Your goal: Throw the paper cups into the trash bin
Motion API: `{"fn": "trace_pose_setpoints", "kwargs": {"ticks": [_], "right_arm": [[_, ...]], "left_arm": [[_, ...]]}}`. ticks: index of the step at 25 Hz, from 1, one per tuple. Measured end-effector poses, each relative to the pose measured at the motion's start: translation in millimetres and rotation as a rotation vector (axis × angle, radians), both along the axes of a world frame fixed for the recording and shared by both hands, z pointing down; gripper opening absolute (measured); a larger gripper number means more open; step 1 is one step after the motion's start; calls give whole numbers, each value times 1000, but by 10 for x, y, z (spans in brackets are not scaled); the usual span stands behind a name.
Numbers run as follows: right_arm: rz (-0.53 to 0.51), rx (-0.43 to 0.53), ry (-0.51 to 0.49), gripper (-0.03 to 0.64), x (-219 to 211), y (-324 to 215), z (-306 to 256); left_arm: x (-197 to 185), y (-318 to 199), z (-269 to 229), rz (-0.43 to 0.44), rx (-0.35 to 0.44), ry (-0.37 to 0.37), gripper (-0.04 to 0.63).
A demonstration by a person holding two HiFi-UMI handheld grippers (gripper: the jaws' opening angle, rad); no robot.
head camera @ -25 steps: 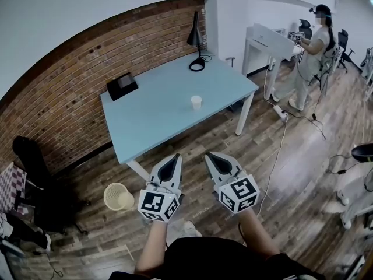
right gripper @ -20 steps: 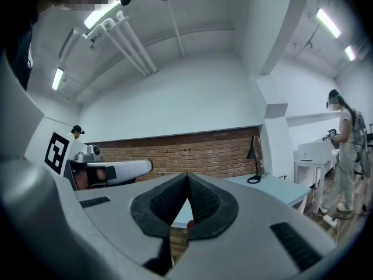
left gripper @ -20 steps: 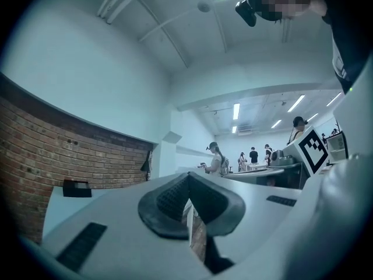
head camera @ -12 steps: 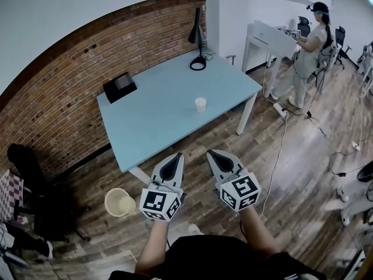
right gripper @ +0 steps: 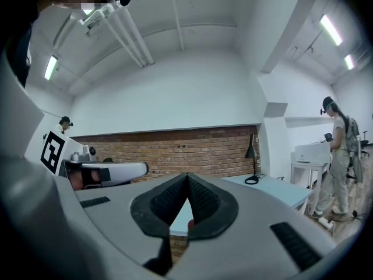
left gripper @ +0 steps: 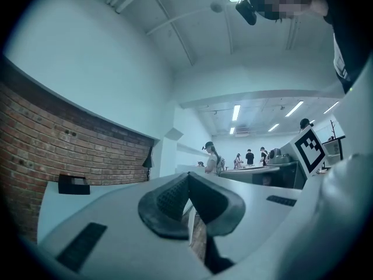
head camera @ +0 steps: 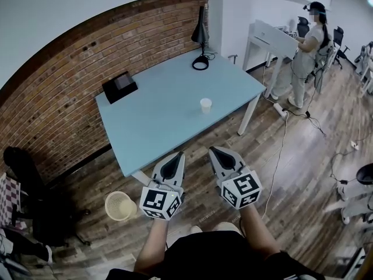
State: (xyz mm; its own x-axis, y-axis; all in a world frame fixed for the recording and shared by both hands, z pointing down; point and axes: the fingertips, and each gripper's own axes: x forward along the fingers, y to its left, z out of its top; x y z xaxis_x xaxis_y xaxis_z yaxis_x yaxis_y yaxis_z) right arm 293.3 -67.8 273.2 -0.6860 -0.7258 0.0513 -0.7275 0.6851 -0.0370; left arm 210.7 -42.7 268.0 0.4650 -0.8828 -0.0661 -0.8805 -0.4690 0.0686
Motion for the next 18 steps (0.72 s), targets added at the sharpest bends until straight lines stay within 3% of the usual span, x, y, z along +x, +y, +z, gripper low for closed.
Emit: {"fn": "trace_pose_setpoints", "kwargs": {"ticks": [18], "right_arm": [[85,-26,15,5,164,-652,129]], "left_arm": [[25,-564,230,40,-47,23,3]]}}
